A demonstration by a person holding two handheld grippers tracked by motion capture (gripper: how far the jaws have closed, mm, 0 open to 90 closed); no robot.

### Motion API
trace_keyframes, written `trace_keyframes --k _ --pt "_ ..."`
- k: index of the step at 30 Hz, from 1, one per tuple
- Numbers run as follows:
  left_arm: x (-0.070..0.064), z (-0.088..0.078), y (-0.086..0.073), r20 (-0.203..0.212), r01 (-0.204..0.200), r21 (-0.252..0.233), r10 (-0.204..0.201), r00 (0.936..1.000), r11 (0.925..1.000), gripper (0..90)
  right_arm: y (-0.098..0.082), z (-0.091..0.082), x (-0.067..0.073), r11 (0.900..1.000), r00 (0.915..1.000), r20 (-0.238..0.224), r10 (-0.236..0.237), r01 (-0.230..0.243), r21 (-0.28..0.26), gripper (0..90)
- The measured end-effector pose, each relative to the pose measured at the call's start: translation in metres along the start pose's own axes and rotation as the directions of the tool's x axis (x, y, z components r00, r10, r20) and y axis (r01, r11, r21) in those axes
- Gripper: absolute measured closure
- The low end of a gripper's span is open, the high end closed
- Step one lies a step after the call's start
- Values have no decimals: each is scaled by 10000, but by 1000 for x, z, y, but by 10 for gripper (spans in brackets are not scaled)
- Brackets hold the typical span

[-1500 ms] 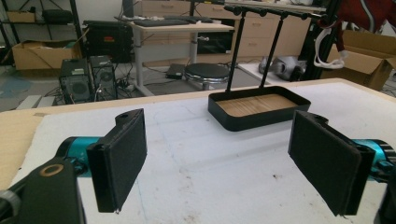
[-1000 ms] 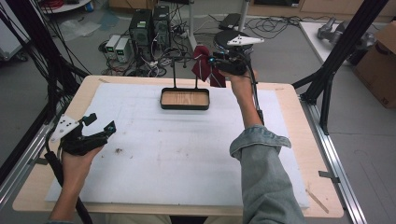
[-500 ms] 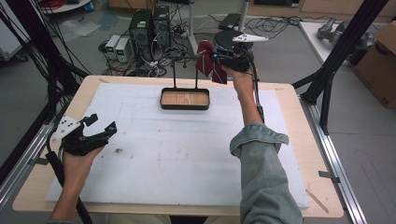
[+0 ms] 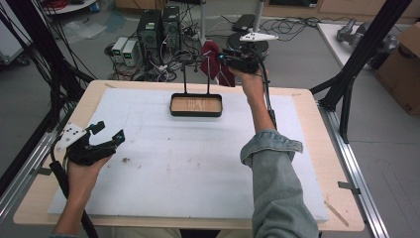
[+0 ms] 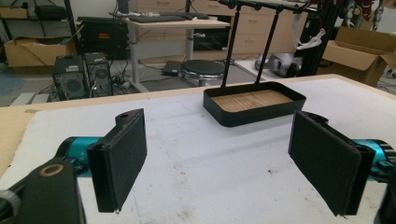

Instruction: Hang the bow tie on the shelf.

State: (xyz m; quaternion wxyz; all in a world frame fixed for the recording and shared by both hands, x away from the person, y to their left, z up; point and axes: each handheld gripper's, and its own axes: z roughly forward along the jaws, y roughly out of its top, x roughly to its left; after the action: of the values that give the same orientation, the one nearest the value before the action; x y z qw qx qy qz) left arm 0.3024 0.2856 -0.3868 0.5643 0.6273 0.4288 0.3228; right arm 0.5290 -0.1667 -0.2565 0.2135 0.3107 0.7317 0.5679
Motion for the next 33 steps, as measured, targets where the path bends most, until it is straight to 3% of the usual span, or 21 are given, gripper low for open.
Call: trace_keyframes --k 8,12,16,18,20,33 --pt "1 0 -1 16 -35 54 35 10000 10000 197 -7 -2 -13 9986 9984 530 201 -226 479 682" --pt "0 0 -1 18 -26 76 26 10000 10000 197 -12 -8 -23 9950 9971 744 178 -250 969 681" --pt "1 -1 -1 37 -7 50 7 10000 10000 197 -20 -12 -28 9920 9981 593 169 -241 1243 680" --pt "0 -1 -1 24 -16 52 16 10000 10000 197 -27 -13 -31 9884 9991 412 -42 -21 1518 675" --pt "0 0 -1 30 -5 59 5 10000 10000 197 -36 -14 -33 9827 9998 -34 -218 221 1841 670" --pt "-2 2 -3 63 -58 171 56 10000 9998 197 -68 0 -36 9586 9995 123 -304 256 2836 663"
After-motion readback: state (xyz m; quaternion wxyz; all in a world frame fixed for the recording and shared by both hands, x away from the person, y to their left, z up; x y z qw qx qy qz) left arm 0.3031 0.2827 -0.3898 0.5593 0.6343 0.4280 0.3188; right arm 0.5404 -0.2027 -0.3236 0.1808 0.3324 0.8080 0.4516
